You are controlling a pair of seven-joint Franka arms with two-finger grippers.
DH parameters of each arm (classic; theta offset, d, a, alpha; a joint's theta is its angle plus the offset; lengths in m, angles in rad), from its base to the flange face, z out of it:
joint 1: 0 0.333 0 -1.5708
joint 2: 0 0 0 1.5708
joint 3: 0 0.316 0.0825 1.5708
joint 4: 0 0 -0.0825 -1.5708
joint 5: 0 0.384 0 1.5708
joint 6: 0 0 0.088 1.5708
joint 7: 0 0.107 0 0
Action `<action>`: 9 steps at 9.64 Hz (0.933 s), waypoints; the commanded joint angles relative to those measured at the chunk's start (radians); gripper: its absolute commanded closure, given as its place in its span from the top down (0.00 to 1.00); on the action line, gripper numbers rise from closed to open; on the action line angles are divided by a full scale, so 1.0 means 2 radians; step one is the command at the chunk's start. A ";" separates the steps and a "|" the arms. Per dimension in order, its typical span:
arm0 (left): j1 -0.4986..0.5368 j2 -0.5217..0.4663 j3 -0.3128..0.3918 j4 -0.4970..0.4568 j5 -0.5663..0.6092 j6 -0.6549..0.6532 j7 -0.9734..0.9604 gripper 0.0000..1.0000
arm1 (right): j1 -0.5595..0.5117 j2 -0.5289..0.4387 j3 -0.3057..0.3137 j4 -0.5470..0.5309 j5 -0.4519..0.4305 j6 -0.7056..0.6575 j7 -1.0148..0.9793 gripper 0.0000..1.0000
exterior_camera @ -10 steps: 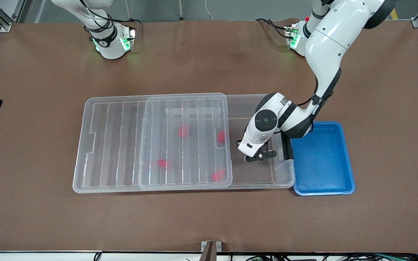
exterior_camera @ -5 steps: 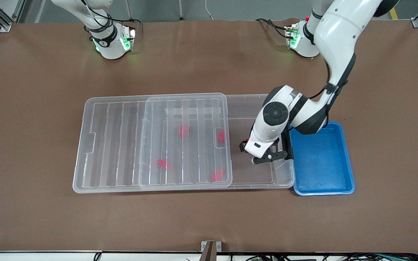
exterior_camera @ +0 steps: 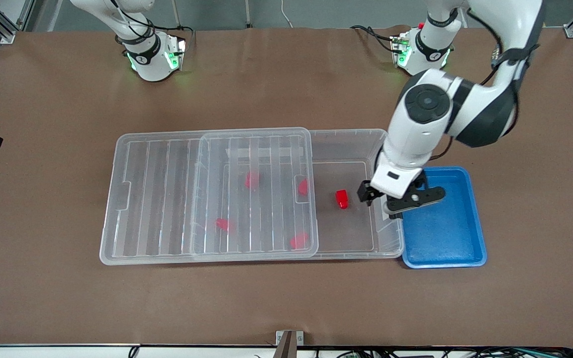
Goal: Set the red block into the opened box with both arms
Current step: 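Raise the left gripper out of the box and draw it back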
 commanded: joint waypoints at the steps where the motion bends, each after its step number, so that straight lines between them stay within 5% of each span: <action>1: 0.022 0.006 -0.001 0.083 0.002 -0.115 0.095 1.00 | -0.010 0.054 0.002 -0.005 0.004 0.054 -0.047 0.97; 2: 0.042 0.003 -0.005 0.103 0.002 -0.153 0.134 1.00 | -0.010 0.076 0.002 -0.012 0.004 0.077 -0.058 0.83; 3: 0.062 -0.012 -0.004 0.110 -0.014 -0.173 0.161 1.00 | -0.007 0.086 0.003 -0.037 0.005 0.111 -0.062 0.55; 4: 0.089 -0.024 -0.004 0.110 -0.053 -0.173 0.184 1.00 | -0.002 0.092 0.004 -0.066 0.007 0.141 -0.061 0.15; 5: 0.110 -0.038 -0.004 0.110 -0.079 -0.174 0.192 1.00 | 0.000 0.104 0.006 -0.084 0.014 0.168 -0.061 0.00; 9: 0.106 -0.107 0.038 0.067 -0.104 -0.199 0.271 1.00 | 0.006 0.116 0.040 -0.123 0.046 0.198 -0.061 0.00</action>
